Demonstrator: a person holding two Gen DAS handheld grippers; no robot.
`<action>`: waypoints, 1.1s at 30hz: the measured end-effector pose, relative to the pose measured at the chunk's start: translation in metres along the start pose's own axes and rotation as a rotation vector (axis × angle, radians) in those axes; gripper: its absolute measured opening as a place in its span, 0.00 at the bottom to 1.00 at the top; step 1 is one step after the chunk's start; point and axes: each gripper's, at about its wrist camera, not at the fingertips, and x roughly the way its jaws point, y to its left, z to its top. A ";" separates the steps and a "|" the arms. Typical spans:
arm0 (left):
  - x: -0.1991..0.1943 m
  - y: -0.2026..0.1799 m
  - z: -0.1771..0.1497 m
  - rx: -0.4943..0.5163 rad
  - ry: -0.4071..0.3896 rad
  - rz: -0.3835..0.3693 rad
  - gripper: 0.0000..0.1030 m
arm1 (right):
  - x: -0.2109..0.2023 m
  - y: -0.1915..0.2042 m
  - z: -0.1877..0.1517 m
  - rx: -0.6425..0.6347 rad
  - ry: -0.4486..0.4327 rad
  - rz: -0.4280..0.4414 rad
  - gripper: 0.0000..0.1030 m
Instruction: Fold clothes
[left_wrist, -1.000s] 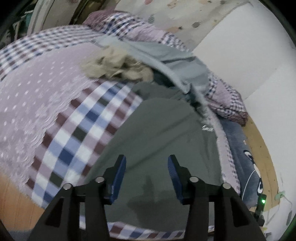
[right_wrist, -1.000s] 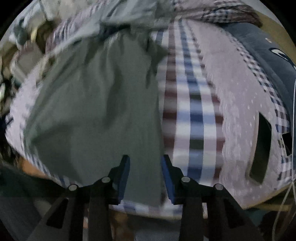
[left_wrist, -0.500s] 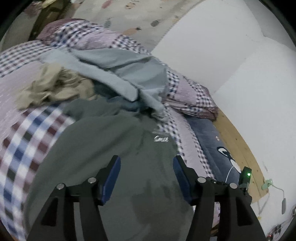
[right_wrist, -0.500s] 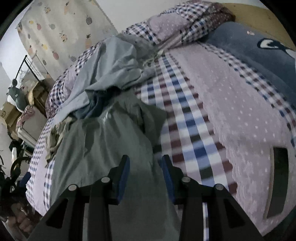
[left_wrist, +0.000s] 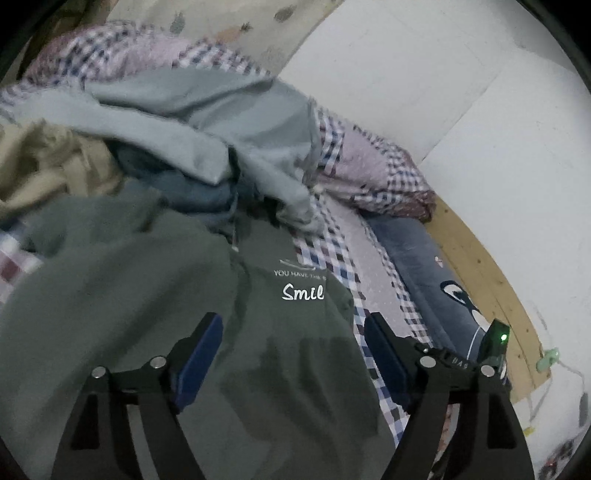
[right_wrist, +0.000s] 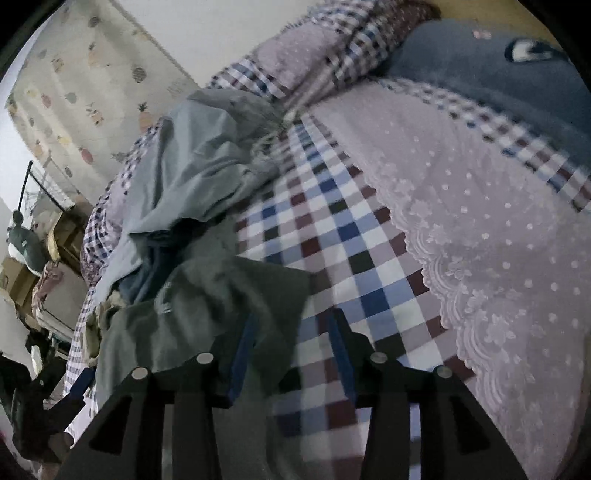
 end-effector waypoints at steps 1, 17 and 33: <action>0.008 -0.002 0.002 0.019 -0.005 0.011 0.80 | 0.010 -0.006 0.004 0.021 0.014 0.020 0.44; 0.048 0.023 -0.005 0.020 0.027 0.123 0.80 | 0.139 0.004 0.038 -0.092 0.185 -0.063 0.42; 0.051 0.030 -0.007 0.034 0.030 0.172 0.80 | -0.012 0.065 0.057 -0.333 -0.496 -0.100 0.07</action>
